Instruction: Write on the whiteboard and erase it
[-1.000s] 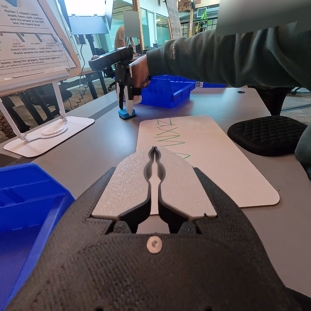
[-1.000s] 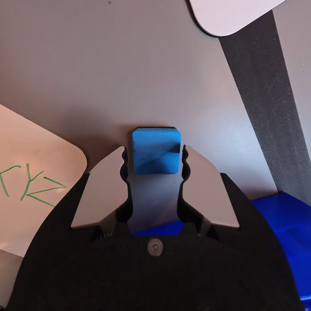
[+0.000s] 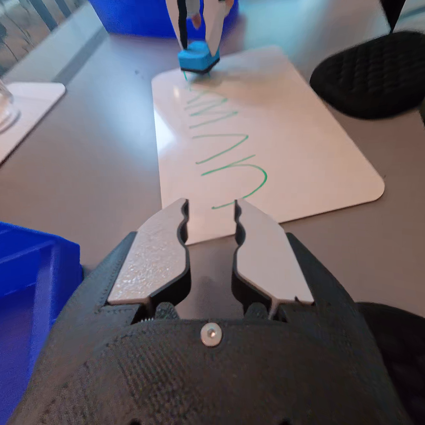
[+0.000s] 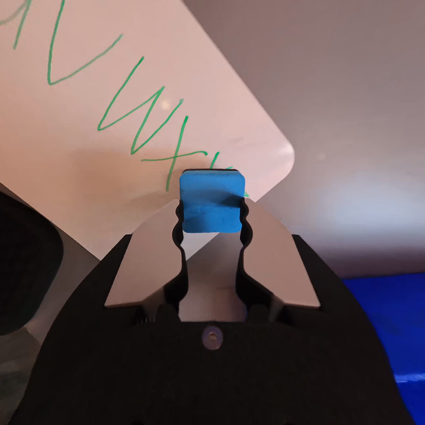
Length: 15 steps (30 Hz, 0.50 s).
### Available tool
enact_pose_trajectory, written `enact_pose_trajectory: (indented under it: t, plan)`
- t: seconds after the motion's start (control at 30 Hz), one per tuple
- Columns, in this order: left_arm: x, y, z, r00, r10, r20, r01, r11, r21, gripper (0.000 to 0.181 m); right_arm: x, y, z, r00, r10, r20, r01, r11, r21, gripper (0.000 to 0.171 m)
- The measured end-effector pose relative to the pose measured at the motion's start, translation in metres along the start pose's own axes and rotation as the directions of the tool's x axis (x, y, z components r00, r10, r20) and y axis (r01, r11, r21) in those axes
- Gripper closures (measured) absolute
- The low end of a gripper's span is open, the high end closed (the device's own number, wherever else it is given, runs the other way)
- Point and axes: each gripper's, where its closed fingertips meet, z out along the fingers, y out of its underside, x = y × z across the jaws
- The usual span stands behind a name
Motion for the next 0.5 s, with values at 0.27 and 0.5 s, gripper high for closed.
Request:
enact_pose_trajectory:
  t: [0.27, 0.5]
  plan:
    - [0.002, 0.045, 0.016, 0.998, -0.040, -0.041, 0.027, 0.962, -0.272, 0.068, 0.016, 0.017, 0.012, 0.998, 0.024, -0.051, -0.027, 0.998, -0.048, 0.123]
    - [0.007, 0.047, 0.021, 0.992, -0.073, -0.099, 0.036, 0.941, -0.337, 0.070, -0.004, -0.008, 0.020, 0.998, -0.034, -0.048, 0.033, 0.999, -0.016, 0.123]
